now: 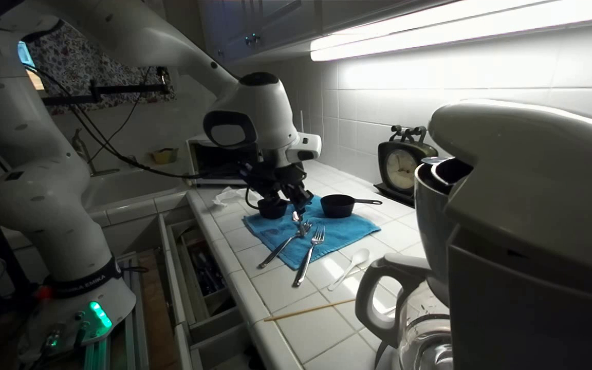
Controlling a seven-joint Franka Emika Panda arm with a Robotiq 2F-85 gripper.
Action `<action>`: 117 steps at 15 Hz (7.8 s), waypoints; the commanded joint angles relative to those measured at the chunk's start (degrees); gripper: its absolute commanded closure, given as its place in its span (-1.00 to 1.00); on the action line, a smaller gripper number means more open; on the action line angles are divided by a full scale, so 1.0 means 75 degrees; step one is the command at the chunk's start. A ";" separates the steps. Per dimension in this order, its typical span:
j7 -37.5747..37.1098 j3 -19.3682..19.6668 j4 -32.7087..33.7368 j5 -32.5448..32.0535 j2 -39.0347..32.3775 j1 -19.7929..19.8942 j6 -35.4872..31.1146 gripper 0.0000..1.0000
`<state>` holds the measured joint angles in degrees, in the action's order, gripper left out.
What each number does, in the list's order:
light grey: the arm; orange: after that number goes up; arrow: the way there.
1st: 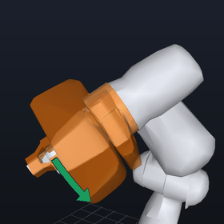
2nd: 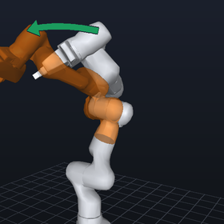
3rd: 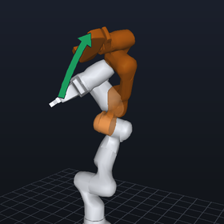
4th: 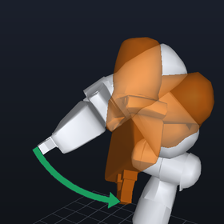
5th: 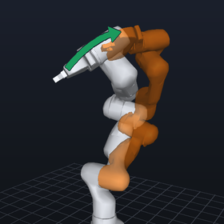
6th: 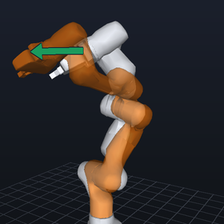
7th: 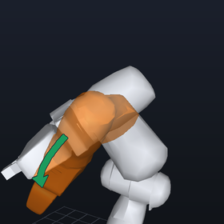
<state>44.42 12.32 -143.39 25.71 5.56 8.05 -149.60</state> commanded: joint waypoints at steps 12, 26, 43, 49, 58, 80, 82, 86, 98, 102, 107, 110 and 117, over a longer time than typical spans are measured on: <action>0.1939 0.0029 0.0129 0.0339 -0.0114 -0.0482 0.0065 -0.66; 0.4860 -0.0323 0.0692 0.0516 -0.1135 -0.0255 0.0315 -0.85; 0.5383 -0.0894 0.1007 0.0832 -0.1520 0.0022 0.0153 -0.17; 0.5486 -0.1038 0.1089 0.1143 -0.1642 0.0043 0.0180 -0.50; 0.5599 -0.1149 0.1129 0.1309 -0.1791 0.0143 0.0207 0.64; 0.0640 -0.0732 0.0086 -0.1037 -0.0339 0.0126 -0.0924 0.88; -0.0138 -0.0683 -0.0059 -0.1398 -0.0099 0.0132 -0.0830 0.88; -0.1746 -0.0589 -0.0401 -0.2500 0.0411 0.0200 -0.0744 0.88; -0.4223 -0.0367 -0.0903 -0.4593 0.0908 0.0613 -0.0203 0.88; -0.4328 -0.0332 -0.0947 -0.4605 0.0826 0.0609 -0.0230 0.88; -0.4209 -0.0291 -0.1093 -0.4549 0.0873 0.0567 -0.0052 0.17; -0.4050 -0.0236 -0.1198 -0.4401 0.0777 0.0509 -0.0135 -0.24; -0.3663 -0.0149 -0.1342 -0.4324 0.0461 0.0422 -0.0815 0.58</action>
<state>15.04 10.11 -152.90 -6.90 10.19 12.12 -152.95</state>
